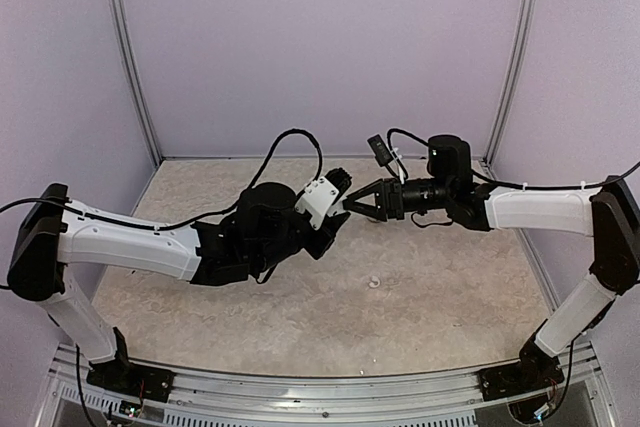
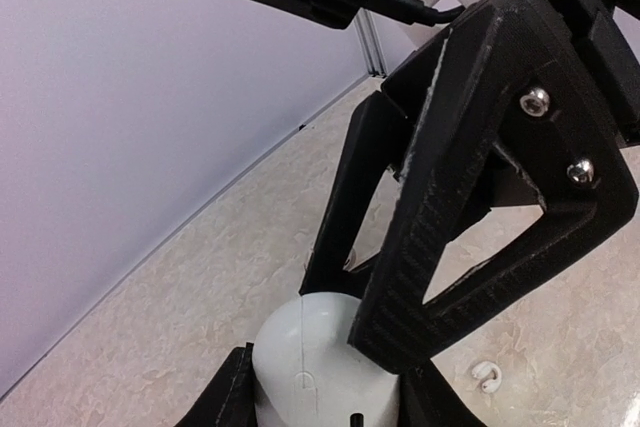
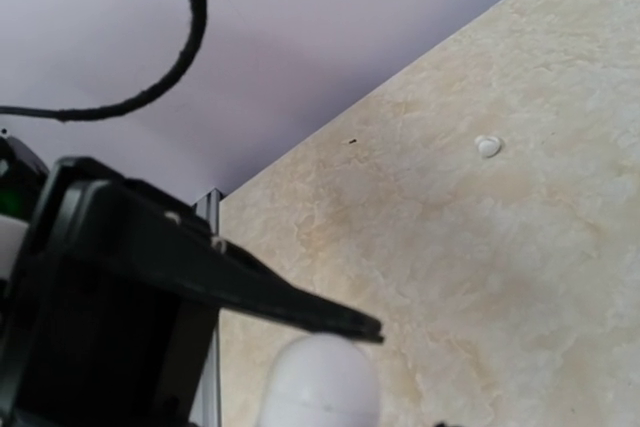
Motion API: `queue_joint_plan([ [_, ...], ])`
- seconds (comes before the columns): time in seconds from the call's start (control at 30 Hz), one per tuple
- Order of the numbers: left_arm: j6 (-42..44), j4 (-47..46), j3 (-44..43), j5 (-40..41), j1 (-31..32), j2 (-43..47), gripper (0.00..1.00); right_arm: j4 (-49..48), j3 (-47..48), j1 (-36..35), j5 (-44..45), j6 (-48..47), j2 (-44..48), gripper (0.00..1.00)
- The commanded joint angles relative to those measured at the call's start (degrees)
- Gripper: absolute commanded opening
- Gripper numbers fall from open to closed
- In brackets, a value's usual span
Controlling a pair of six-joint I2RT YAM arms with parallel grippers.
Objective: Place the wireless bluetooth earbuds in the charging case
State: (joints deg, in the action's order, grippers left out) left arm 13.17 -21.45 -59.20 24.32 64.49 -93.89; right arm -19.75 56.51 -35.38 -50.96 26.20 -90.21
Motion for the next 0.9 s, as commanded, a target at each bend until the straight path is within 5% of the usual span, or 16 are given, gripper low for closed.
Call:
queue_joint_plan([
  [0.0, 0.5, -2.7, 0.5, -0.4, 0.4, 1.3, 0.36, -2.0, 0.7, -1.0, -0.5, 1.8, -0.7, 0.46],
  [0.27, 1.7, -2.6, -0.4, 0.7, 0.6, 0.4, 0.36, -2.1, 1.1, -2.2, -0.2, 2.4, -2.4, 0.41],
  [0.6, 4.4, -3.7, 0.6, 1.7, 1.4, 0.9, 0.45, 0.4, 1.9, -2.3, 1.2, 1.2, -2.4, 0.19],
  [0.7, 5.8, -4.0, 1.4, 2.1, 1.4, 1.8, 0.53, 0.9, 2.1, -2.3, 1.2, 1.0, -2.4, 0.15],
  [0.87, 7.7, -4.6, 3.7, 3.3, 1.9, 4.0, 0.86, 2.0, 2.6, -1.2, 0.6, 0.6, -1.9, 0.09],
])
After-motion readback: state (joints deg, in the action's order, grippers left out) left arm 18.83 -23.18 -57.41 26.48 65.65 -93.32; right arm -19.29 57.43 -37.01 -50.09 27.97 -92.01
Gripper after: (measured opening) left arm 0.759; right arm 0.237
